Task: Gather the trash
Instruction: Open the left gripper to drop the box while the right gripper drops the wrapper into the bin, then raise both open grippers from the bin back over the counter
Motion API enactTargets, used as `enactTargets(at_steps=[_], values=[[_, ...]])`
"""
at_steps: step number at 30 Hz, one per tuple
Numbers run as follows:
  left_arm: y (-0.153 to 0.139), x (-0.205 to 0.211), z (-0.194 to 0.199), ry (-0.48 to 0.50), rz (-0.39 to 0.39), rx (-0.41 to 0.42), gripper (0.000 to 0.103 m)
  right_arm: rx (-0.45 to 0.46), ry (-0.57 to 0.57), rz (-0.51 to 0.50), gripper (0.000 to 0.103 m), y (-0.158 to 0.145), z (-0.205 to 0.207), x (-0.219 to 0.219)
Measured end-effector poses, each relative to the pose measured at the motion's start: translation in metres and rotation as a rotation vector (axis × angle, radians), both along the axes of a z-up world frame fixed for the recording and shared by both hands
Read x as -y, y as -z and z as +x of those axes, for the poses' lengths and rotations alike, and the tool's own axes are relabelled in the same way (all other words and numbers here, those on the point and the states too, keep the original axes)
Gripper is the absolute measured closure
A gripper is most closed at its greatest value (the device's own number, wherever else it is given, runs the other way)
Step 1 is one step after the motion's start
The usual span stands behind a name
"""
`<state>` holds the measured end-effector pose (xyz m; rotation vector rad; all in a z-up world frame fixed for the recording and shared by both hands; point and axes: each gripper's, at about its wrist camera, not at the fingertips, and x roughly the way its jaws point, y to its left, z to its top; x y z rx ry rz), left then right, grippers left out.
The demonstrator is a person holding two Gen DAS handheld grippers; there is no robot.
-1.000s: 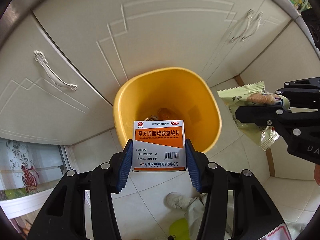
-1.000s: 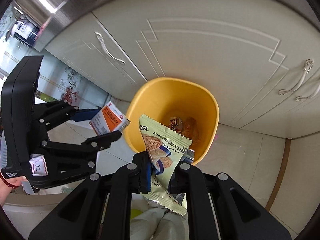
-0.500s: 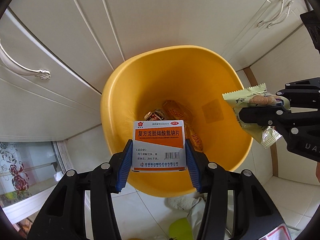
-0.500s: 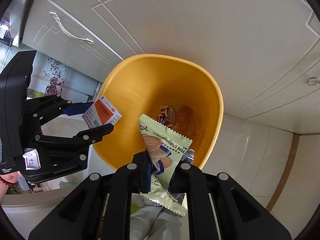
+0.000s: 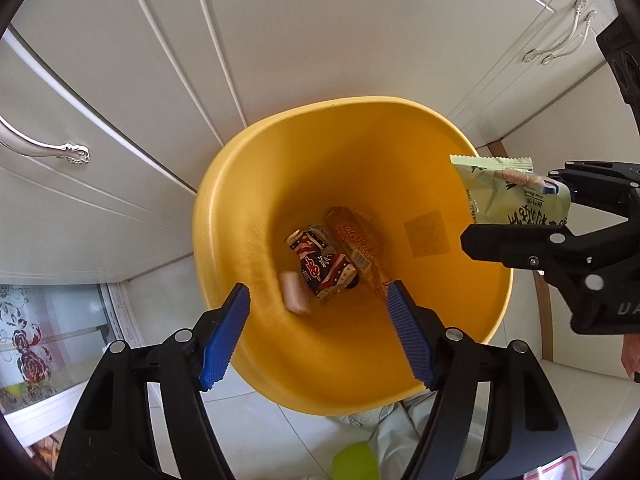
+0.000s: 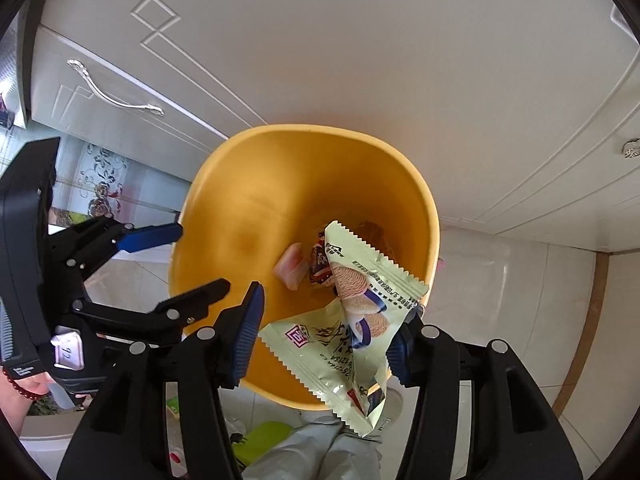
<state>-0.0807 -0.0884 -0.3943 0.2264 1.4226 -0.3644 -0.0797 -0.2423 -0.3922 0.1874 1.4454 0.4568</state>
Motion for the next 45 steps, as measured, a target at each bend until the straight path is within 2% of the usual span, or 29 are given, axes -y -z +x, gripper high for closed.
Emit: enactTargets(at_steps=[6, 7, 8, 9, 13, 20, 24, 25, 28, 31, 35, 37, 38, 45], values=[[-0.004, -0.003, -0.002, -0.018, -0.003, 0.007, 0.031, -0.022, 0.057, 0.077, 0.047, -0.002, 0.002, 0.007], [-0.004, -0.002, -0.001, -0.020, -0.003, 0.007, 0.031, -0.026, 0.064, 0.080, 0.054, -0.001, 0.003, 0.008], [-0.004, -0.003, -0.001, -0.021, -0.002, 0.007, 0.031, -0.020, 0.067, 0.078, 0.068, -0.001, 0.003, 0.007], [-0.005, -0.003, 0.000, -0.020, -0.002, 0.008, 0.031, -0.015, 0.075, 0.081, 0.070, -0.002, 0.003, 0.008], [-0.007, -0.001, -0.001, -0.018, -0.001, 0.012, 0.031, 0.058, 0.071, -0.012, 0.069, -0.010, 0.003, 0.008], [-0.010, 0.000, -0.002, -0.016, 0.002, 0.013, 0.031, 0.049, 0.060, -0.009, 0.069, -0.012, 0.004, 0.006], [-0.018, -0.001, -0.004, -0.019, 0.000, 0.017, 0.031, 0.046, 0.072, 0.001, 0.069, -0.023, 0.000, 0.010], [-0.021, -0.001, -0.005, -0.021, -0.002, 0.018, 0.031, 0.044, 0.078, 0.004, 0.068, -0.025, -0.002, 0.011], [-0.030, -0.003, -0.008, -0.032, -0.008, 0.024, 0.030, 0.049, 0.106, 0.016, 0.055, -0.038, -0.009, 0.015], [-0.046, -0.005, -0.015, -0.044, -0.017, 0.036, 0.030, 0.062, 0.128, 0.021, 0.054, -0.058, -0.020, 0.019], [-0.075, -0.011, -0.029, -0.071, -0.039, 0.063, 0.024, 0.097, 0.149, 0.008, 0.036, -0.088, -0.036, 0.022], [-0.092, -0.013, -0.037, -0.080, -0.047, 0.079, 0.021, 0.121, 0.164, 0.010, 0.035, -0.109, -0.047, 0.024], [-0.101, -0.014, -0.040, -0.084, -0.046, 0.088, 0.016, 0.131, 0.169, 0.009, 0.035, -0.117, -0.051, 0.026], [-0.177, -0.023, -0.064, -0.125, -0.082, 0.177, 0.010, 0.237, 0.232, 0.005, 0.026, -0.199, -0.082, 0.039]])
